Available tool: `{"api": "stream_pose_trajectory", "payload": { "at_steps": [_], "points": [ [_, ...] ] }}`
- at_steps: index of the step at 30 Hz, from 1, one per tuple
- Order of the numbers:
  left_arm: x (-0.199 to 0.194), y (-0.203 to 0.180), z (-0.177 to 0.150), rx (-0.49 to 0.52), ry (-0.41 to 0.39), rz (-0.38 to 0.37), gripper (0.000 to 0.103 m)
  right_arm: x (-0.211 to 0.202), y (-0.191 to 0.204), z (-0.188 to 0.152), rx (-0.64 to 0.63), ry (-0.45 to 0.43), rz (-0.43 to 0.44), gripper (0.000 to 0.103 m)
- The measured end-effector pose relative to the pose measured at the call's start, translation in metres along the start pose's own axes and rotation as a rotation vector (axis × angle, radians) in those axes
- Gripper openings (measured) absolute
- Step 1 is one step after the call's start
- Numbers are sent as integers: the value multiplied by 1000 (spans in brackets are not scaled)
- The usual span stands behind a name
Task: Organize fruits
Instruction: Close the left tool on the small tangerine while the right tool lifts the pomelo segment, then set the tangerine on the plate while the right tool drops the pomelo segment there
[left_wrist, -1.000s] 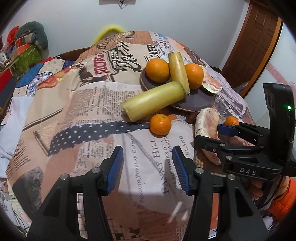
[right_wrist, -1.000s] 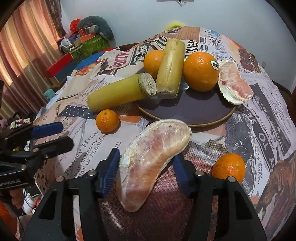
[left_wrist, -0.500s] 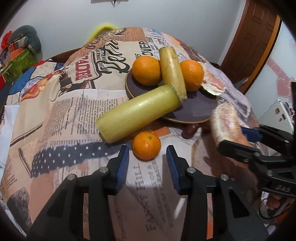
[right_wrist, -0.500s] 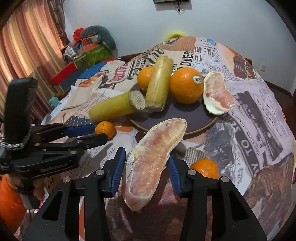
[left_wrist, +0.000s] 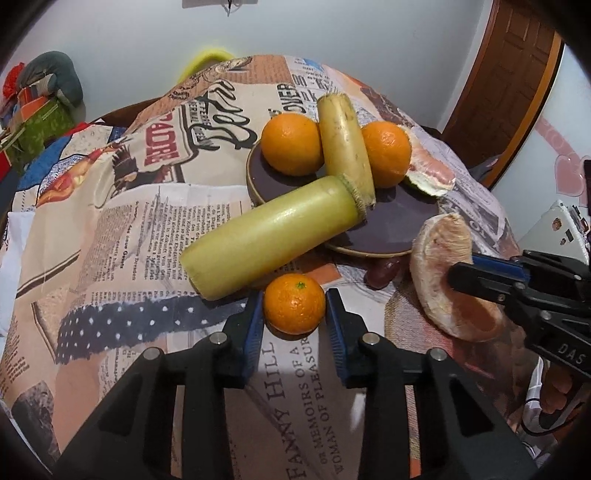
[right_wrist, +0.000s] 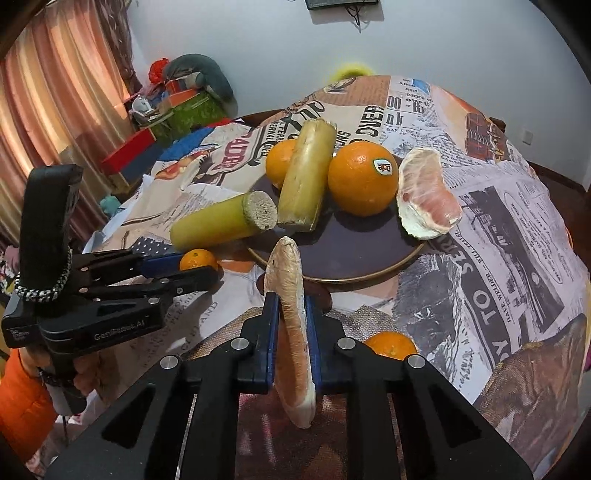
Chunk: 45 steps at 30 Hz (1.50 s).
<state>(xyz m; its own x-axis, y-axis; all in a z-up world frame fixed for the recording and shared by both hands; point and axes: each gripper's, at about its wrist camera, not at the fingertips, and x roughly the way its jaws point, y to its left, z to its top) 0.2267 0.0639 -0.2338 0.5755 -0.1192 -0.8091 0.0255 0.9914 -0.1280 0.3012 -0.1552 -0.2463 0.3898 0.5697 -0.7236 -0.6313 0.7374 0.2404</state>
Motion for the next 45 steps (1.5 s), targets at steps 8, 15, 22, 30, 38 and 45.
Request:
{"api": "stream_pose_trajectory", "payload": {
  "at_steps": [8,15,22,30,38,45],
  "points": [
    [-29,-8,10,17,-73,-6,33,-18,-4,6,14,-48,4,11],
    [-53,-16,27,35,-144,-9,33,-37,-11,21,17,-115,-22,11],
    [-58,-15,47,34,-186,-5,33,-49,-18,36,12,-171,-40,8],
    [-43,-8,65,12,-189,4,33,-45,-20,51,-37,-198,-83,7],
    [-22,-1,71,8,-161,21,33,-24,-31,39,-35,-118,-84,7],
    [9,4,80,0,-91,16,33,-16,-40,36,-8,-96,-90,8]
  ]
}}
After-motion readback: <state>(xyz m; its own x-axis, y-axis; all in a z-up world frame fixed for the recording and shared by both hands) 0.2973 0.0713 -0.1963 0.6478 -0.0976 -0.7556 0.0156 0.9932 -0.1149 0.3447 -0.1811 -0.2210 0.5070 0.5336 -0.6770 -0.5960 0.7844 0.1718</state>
